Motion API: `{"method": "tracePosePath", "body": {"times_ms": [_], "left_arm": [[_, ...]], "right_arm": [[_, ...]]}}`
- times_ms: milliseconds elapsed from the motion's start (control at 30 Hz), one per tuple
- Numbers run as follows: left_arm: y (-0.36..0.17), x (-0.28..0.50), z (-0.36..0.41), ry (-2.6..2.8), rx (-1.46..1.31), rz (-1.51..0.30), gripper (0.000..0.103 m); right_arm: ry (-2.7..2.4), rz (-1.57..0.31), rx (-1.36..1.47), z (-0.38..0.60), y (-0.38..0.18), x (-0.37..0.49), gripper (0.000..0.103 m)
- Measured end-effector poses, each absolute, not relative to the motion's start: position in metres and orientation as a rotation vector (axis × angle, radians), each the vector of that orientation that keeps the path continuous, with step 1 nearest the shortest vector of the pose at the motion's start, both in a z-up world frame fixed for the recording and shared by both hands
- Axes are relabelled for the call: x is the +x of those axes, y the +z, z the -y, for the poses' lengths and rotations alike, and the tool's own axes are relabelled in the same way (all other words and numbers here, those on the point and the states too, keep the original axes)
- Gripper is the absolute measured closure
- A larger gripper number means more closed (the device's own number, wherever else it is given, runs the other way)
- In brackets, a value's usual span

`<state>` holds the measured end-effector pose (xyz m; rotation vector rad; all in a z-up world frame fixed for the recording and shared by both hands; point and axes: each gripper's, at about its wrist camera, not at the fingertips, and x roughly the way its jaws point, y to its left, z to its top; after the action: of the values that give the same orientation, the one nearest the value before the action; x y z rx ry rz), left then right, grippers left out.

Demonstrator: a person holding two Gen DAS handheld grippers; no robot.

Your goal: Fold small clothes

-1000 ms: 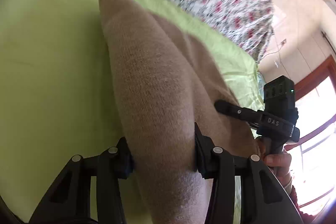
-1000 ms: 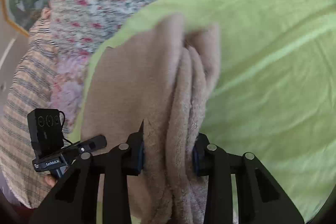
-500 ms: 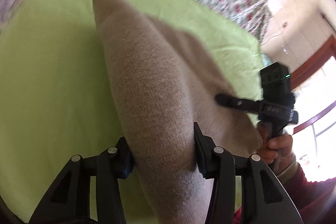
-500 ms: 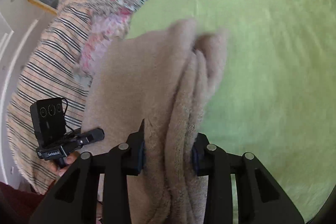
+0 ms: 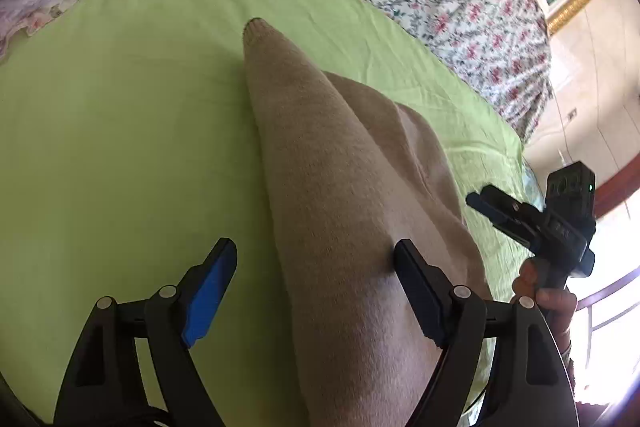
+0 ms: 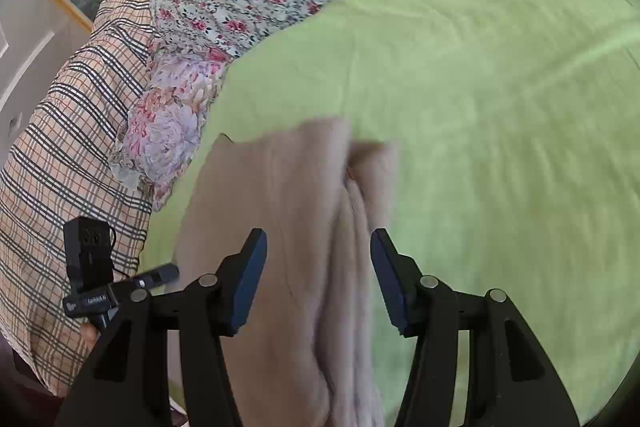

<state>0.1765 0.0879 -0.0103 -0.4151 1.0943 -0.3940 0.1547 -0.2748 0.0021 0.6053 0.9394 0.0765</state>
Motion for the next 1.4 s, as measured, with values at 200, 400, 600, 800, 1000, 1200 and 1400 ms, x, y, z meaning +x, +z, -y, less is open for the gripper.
{"method": "tracePosePath", "body": {"times_ms": [200,400,600,800,1000,1200,1400], "left_arm": [[-0.012,0.178,-0.079,-0.338,-0.381,-1.101,0.022],[-0.002,0.173,-0.057,-0.342,-0.273,-1.091,0.023],[-0.024,0.177,-0.043,-0.34,-0.276,-1.154,0.02],[0.006,0.139,-0.047,-0.342,-0.198,-1.083,0.022],[0.027,0.062,-0.056,-0.41,-0.134,-1.008,0.022],[0.017,0.016,-0.041,-0.467,-0.064,-1.0,0.022],[-0.004,0.026,-0.011,-0.323,0.114,-0.99,0.038]], "right_arm": [[0.043,-0.991,0.594,0.267,-0.017,0.198,0.092],[0.024,-0.813,0.539,0.271,0.036,0.15,0.094],[-0.061,-0.971,0.627,0.298,-0.034,0.158,0.09],[-0.038,-0.891,0.648,0.294,0.002,0.128,0.076],[0.015,-0.865,0.6,0.269,0.03,0.072,0.074],[0.011,-0.957,0.559,0.242,0.013,0.044,0.073],[0.007,-0.97,0.579,0.236,0.001,0.041,0.073]]}}
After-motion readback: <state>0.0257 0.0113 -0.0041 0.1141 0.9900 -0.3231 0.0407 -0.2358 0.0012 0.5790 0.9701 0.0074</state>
